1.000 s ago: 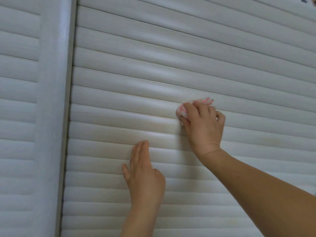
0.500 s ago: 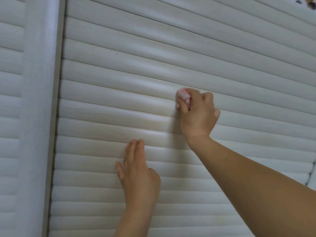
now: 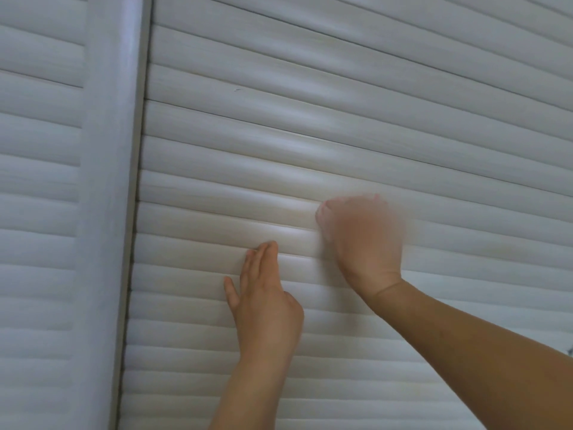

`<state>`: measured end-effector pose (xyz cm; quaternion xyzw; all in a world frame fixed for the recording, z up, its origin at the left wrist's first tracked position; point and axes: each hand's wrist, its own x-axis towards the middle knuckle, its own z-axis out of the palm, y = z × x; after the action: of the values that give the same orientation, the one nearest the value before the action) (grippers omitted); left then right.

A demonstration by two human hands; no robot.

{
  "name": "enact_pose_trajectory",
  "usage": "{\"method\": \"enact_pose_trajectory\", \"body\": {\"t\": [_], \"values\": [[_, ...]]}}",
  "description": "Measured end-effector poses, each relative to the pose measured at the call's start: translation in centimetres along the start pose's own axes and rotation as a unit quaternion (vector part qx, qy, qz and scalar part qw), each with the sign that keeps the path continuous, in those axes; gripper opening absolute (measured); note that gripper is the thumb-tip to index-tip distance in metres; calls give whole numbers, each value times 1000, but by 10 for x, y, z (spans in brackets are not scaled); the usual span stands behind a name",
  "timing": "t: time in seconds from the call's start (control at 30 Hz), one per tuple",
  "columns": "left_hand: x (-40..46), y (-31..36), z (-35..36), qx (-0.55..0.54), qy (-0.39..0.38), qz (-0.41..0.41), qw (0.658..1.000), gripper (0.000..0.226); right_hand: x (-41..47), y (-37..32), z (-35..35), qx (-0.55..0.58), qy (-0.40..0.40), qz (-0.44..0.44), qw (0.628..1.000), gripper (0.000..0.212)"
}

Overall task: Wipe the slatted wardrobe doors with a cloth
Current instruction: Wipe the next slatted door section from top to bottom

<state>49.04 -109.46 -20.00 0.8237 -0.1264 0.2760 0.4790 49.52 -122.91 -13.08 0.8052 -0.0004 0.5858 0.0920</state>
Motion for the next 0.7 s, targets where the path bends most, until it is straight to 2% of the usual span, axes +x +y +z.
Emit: {"method": "enact_pose_trajectory", "body": {"t": [0.17,0.3,0.37,0.53,0.6,0.7], "values": [[2,-8,-2,32,22,47,998,79,30,-58,-1,64,-8,10,998,28],[4,-22,1,109,37,76,990,78,47,-77,-2,81,-76,-19,994,21],[2,-24,-4,131,15,78,988,78,44,-60,-3,69,-53,-33,996,16],[5,-29,-25,185,-25,27,982,84,22,-18,-4,41,-12,49,998,13],[8,-32,-29,209,-23,22,977,85,20,-26,-2,45,1,82,996,13],[9,-38,-30,217,-26,37,975,83,29,-55,7,51,19,64,996,10]]}}
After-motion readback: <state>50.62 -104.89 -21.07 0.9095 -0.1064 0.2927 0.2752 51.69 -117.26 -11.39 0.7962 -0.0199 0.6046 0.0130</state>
